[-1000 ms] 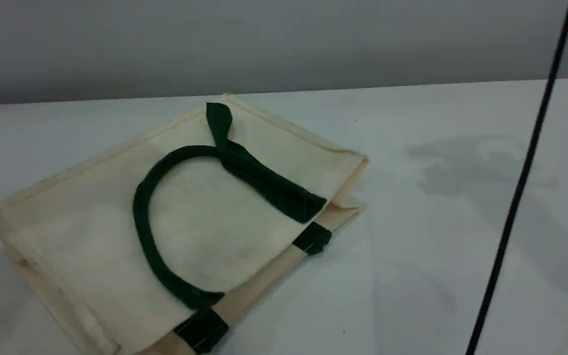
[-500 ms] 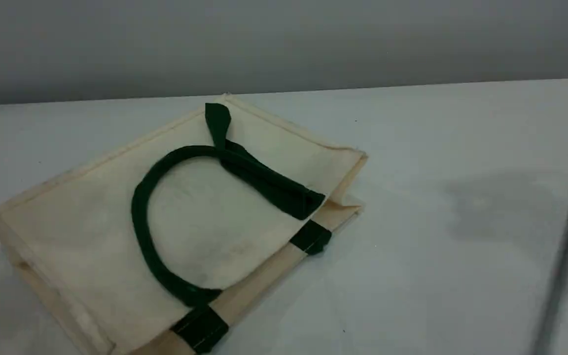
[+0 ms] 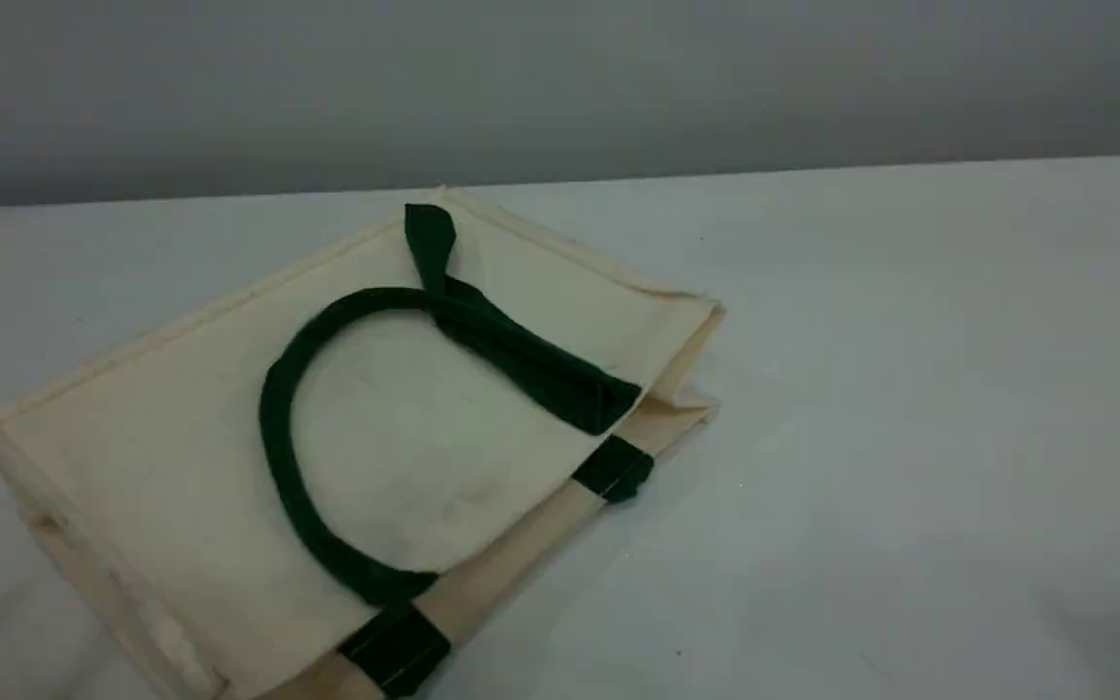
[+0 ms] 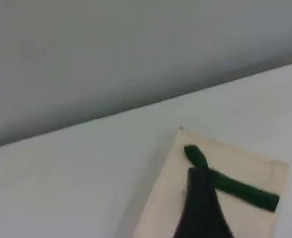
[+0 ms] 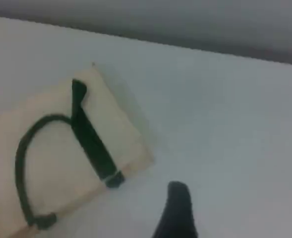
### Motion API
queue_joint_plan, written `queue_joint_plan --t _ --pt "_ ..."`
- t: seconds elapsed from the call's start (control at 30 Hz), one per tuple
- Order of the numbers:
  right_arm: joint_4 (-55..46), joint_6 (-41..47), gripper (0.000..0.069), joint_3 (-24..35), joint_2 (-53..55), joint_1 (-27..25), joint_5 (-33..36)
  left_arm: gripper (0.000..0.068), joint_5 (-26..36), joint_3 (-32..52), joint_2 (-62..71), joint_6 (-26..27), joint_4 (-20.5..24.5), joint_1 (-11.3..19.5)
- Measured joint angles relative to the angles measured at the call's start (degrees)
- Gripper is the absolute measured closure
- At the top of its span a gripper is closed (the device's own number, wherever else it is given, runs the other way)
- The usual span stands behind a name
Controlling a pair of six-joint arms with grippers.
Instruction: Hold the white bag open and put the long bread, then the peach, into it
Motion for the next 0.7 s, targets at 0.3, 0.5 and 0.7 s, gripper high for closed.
queue_joint_plan --t 0.3,0.5,0.7 --pt "1.05 0.00 0.0153 16.71 -23.21 0.00 -2.20 0.0239 -0.07 20.12 -17.19 0.00 0.01 0.00" --pt "0.94 0.00 0.0153 23.70 -38.57 0.00 -2.62 0.0239 0.03 33.29 -31.62 0.00 0.35 0.00" --pt "0.07 0.00 0.0153 29.22 -48.94 0.00 -0.32 0.0239 0.03 41.50 -44.70 0.00 0.35 0.00"
